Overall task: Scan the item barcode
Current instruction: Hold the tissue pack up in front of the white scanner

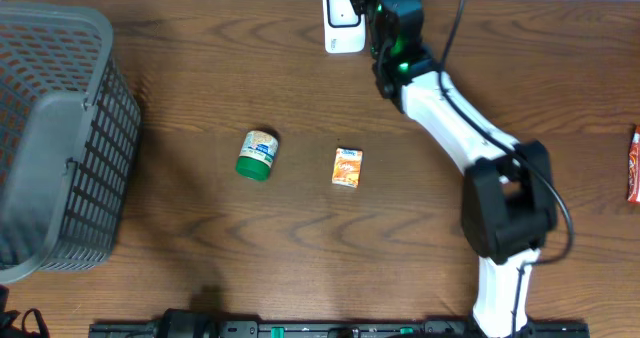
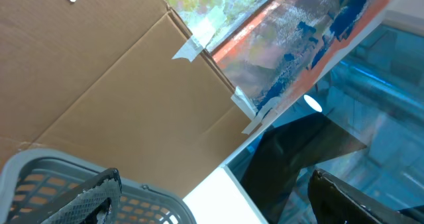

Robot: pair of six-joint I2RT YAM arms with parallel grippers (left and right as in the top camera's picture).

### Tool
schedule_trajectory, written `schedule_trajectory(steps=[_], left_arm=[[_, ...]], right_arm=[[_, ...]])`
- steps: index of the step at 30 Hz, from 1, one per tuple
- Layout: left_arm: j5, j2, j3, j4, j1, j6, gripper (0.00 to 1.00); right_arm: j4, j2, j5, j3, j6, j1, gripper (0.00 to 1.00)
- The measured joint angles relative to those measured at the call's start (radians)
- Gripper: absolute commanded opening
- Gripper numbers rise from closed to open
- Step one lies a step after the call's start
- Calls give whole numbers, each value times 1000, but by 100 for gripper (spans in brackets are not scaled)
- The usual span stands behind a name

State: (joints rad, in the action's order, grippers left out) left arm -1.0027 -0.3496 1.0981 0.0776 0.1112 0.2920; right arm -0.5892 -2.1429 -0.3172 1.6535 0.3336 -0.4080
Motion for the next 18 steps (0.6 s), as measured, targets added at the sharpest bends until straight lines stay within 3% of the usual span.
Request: schedule_trajectory(steps=[4,8,18], left_arm=[[2,0,0,-3,0,0,90],[2,0,0,-3,0,0,90],[3,0,0,-3,0,0,90]], right_arm=[[-193,-127,-21,1,105,-1,1],[-269,-232,-29,1,201,-2,1],[-173,-316,-23,8,351,-29,1]])
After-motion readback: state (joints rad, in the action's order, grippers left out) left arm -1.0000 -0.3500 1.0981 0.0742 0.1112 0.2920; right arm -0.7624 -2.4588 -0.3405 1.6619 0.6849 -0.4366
